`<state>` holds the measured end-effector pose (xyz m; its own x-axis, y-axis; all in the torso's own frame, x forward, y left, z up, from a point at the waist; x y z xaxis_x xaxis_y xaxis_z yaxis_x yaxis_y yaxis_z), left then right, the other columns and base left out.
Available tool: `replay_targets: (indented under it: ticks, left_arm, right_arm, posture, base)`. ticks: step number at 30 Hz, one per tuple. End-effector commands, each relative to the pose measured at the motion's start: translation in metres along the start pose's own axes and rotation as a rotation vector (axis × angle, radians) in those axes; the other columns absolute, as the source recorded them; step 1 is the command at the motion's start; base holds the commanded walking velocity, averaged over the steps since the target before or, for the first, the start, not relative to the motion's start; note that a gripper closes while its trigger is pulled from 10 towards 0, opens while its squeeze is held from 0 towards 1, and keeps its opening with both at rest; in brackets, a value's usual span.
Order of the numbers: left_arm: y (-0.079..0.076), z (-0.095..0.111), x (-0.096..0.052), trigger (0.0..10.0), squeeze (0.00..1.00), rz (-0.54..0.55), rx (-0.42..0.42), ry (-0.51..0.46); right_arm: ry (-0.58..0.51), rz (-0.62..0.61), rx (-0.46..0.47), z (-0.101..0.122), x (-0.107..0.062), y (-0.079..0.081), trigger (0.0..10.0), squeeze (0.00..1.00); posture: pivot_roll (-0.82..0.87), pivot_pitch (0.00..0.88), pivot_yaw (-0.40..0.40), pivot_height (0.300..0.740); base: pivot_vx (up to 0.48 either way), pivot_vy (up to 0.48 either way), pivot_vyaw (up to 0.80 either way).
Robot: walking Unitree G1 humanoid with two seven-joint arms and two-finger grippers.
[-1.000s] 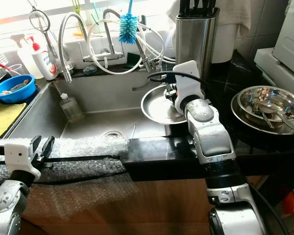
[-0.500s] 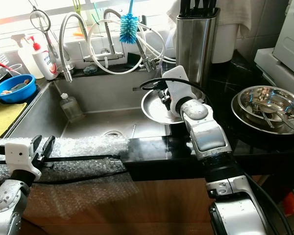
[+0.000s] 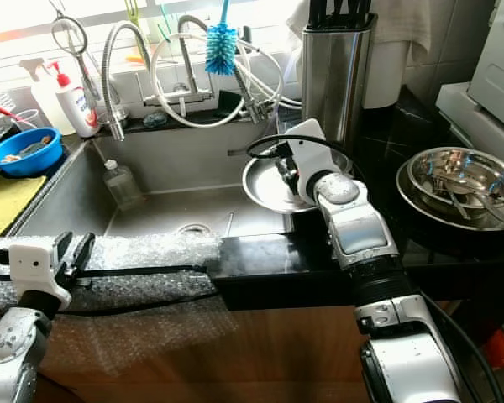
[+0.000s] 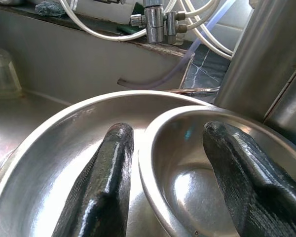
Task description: Kitchen organization
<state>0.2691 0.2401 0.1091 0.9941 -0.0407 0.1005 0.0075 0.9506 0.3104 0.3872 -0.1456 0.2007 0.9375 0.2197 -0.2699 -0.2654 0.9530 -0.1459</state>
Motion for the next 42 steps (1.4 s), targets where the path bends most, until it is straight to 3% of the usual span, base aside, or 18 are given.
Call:
replay_targets:
  ticks: [1, 17, 18, 19, 21, 24, 42]
  left_arm:
    - [-0.005, -0.007, 0.001, 10.0, 0.0, -0.031, -0.005, 0.04]
    - [-0.006, -0.007, 0.001, 10.0, 0.0, -0.041, -0.006, 0.042]
    - [-0.006, -0.007, 0.001, 10.0, 0.0, -0.042, -0.006, 0.043]
    - [-0.006, -0.007, 0.001, 10.0, 0.0, -0.042, -0.007, 0.043]
    - [-0.006, -0.007, 0.001, 10.0, 0.0, -0.044, -0.007, 0.043]
    - [-0.007, -0.007, 0.002, 10.0, 0.0, -0.046, -0.006, 0.043]
    - [-0.007, -0.007, 0.003, 10.0, 0.0, -0.044, -0.006, 0.049]
  right_arm:
    - [0.001, 0.025, -0.002, 0.006, 0.002, 0.007, 10.0, 0.0]
    - [0.029, -0.013, 0.011, -0.002, 0.003, -0.001, 10.0, 0.0]
    - [0.031, -0.019, 0.012, -0.002, 0.003, -0.002, 5.0, 0.0]
    - [0.032, -0.022, 0.012, -0.003, 0.003, -0.002, 5.0, 0.0]
    - [0.038, -0.028, 0.01, -0.004, 0.003, -0.004, 1.1, 0.0]
    - [0.041, -0.027, 0.004, -0.005, 0.003, -0.003, 0.0, 0.0]
    - [-0.001, -0.06, -0.019, 0.005, 0.001, -0.006, 0.0, 0.0]
  posture:
    - [-0.05, 0.0, 0.143, 0.74]
    - [-0.05, 0.0, 0.147, 0.74]
    - [-0.05, 0.0, 0.148, 0.74]
    - [-0.05, 0.0, 0.148, 0.74]
    - [-0.05, 0.0, 0.149, 0.74]
    - [-0.05, 0.0, 0.149, 0.74]
    - [-0.05, 0.0, 0.146, 0.74]
  base:
    - [0.0, 0.0, 0.0]
    - [0.0, 0.0, 0.0]
    - [0.0, 0.0, 0.0]
    - [0.0, 0.0, 0.0]
    - [0.0, 0.0, 0.0]
    - [0.0, 0.0, 0.0]
    - [0.0, 0.0, 0.0]
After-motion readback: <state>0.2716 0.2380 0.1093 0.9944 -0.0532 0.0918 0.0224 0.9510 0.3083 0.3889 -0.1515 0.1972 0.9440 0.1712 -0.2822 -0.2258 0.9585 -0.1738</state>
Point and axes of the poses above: a point about 5 cm out from each wrist's last joint towards the gripper, its own x axis pointing out of the wrist towards the gripper, its own z axis along the axis of the wrist's last joint, y = z × x, the point moved 1 cm from there along x, pointing out of the wrist towards the gripper, and after that the axes turned 10 degrees about x, right-handed, at the moved point
